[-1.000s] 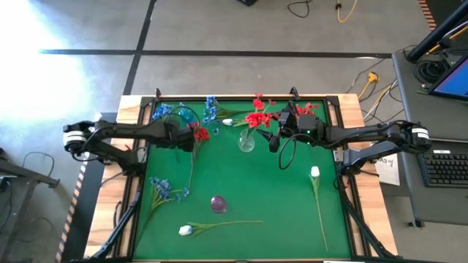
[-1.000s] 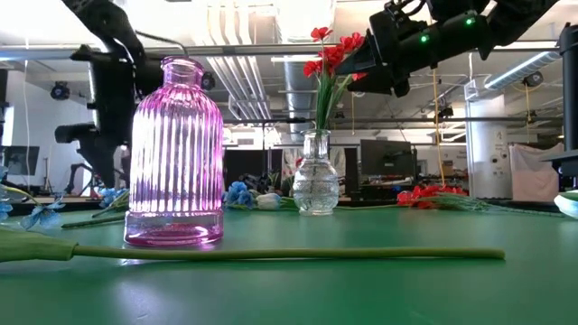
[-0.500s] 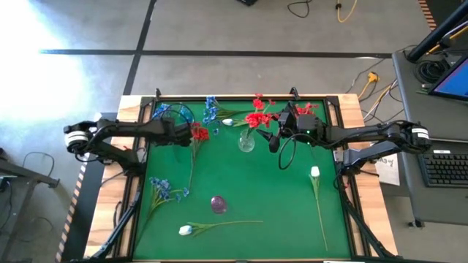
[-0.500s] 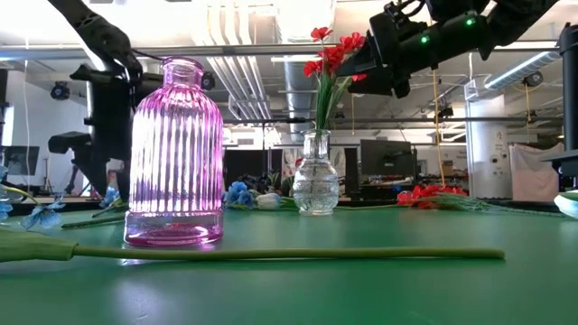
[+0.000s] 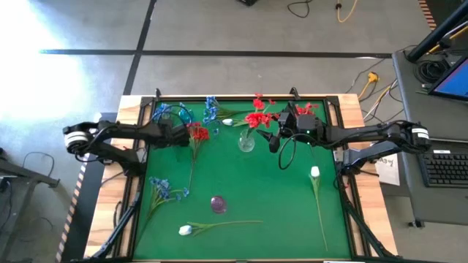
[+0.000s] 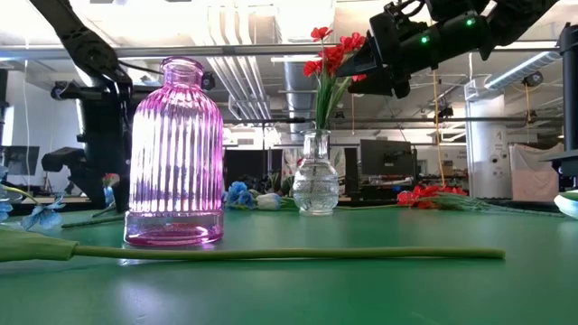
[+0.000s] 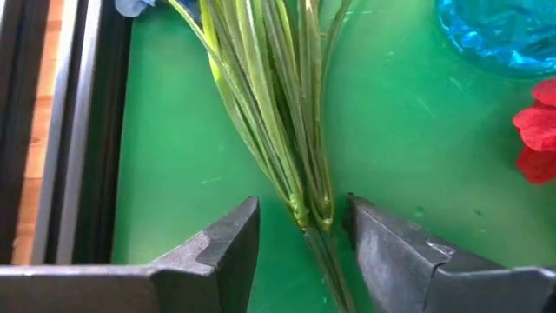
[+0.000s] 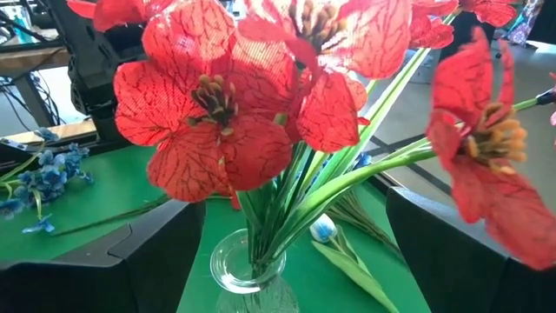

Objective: Sort flowers into vase by color
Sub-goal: Put the top left blue flowers into the bottom violet vase

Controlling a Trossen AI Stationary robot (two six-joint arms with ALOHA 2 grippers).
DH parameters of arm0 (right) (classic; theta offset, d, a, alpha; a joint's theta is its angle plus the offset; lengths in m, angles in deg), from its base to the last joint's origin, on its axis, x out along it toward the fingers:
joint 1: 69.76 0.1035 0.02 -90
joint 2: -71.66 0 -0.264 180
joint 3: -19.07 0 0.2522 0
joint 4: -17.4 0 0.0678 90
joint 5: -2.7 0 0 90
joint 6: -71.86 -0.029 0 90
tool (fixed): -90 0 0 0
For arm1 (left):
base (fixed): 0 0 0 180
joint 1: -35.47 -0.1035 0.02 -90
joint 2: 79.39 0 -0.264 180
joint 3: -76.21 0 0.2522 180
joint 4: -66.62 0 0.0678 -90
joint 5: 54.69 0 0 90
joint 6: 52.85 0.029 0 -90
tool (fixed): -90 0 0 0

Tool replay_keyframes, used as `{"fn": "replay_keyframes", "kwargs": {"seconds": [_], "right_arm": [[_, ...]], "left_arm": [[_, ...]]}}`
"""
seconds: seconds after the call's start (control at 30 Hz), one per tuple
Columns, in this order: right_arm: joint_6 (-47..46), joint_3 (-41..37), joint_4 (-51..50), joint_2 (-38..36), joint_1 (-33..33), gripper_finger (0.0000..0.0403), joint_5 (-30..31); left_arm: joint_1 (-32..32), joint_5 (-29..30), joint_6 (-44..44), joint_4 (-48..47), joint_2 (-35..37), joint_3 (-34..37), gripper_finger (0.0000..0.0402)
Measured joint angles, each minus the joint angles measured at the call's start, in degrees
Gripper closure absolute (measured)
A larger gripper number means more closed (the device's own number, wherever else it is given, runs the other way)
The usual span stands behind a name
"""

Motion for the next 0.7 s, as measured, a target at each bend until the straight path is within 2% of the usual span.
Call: {"fn": "replay_keyframes", "kwargs": {"seconds": [0.53,0.7], "right_arm": [[-0.5,0.0,-0.1,0.0,0.0,0.0053,0.0],[-0.5,0.0,-0.1,0.0,0.0,0.0053,0.0]], "left_arm": [[-0.1,0.9,-2.1,-2.9,-0.1,-0.2,0.0386],[-0.1,0.9,-2.9,-5.2,-0.1,-0.3,0.0398]]}}
